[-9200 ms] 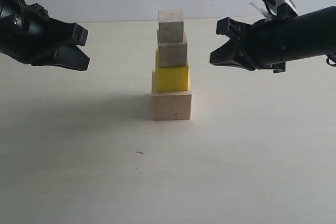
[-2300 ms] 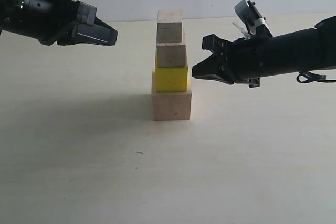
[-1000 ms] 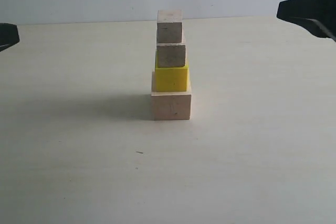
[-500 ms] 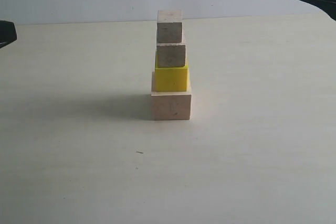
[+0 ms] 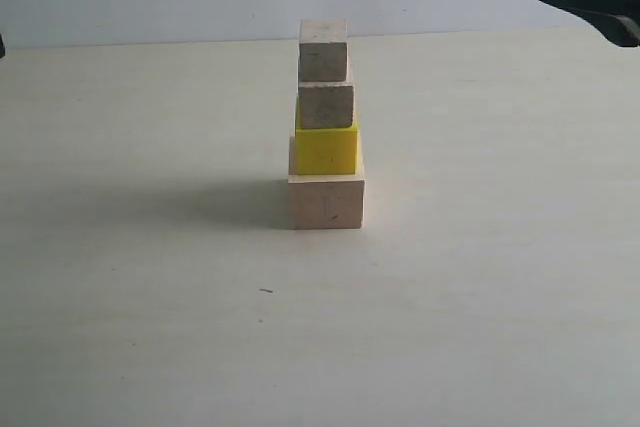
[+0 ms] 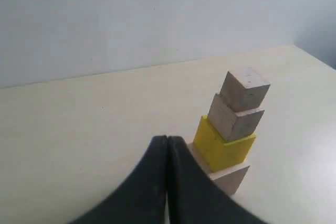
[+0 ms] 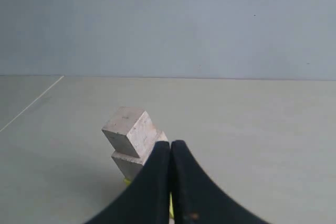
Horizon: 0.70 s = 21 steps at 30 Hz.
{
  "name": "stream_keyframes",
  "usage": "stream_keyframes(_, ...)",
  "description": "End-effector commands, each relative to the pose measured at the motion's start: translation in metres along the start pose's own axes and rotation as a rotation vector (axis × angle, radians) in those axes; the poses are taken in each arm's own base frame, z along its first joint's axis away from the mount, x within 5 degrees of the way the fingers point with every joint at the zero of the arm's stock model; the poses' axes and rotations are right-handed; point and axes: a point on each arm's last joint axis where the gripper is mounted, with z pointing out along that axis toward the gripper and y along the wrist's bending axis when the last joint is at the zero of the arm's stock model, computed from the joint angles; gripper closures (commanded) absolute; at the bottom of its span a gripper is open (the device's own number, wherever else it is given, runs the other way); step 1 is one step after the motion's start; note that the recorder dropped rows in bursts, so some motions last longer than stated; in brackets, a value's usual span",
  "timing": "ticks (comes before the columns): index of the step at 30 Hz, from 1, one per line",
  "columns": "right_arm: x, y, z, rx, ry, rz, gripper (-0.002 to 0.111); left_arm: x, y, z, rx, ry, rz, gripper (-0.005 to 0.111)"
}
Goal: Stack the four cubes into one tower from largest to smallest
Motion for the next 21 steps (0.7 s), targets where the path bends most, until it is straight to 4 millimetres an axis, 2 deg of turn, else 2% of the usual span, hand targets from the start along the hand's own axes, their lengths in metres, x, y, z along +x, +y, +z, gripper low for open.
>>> stream_keyframes(1, 0.001, 0.001, -0.001, -0.005, 0.002, -0.003, 0.108, -0.010, -0.003, -0.027, -0.013, -0.124, 0.013, 0.107)
stream_keyframes(3, 0.001, 0.001, -0.001, -0.005, 0.002, -0.003, 0.108, -0.015, -0.003, -0.043, -0.044, -0.195, 0.021, 0.107)
stream_keyframes(5, 0.001, 0.001, -0.001, -0.005, 0.002, -0.003, 0.108, -0.020, -0.002, -0.071, -0.132, -0.319, 0.038, 0.107)
stream_keyframes(10, 0.001, 0.001, -0.001, -0.005, 0.002, -0.003, 0.108, -0.021, -0.006, -0.108, -0.282, -0.485, 0.077, 0.107)
stream_keyframes(15, 0.001, 0.001, -0.001, -0.005, 0.002, -0.003, 0.108, -0.019, -0.015, -0.128, -0.368, -0.574, 0.150, 0.107)
stream_keyframes(21, 0.001, 0.001, -0.001, -0.005, 0.002, -0.003, 0.108, -0.016, -0.020, -0.137, -0.400, -0.593, 0.263, 0.107)
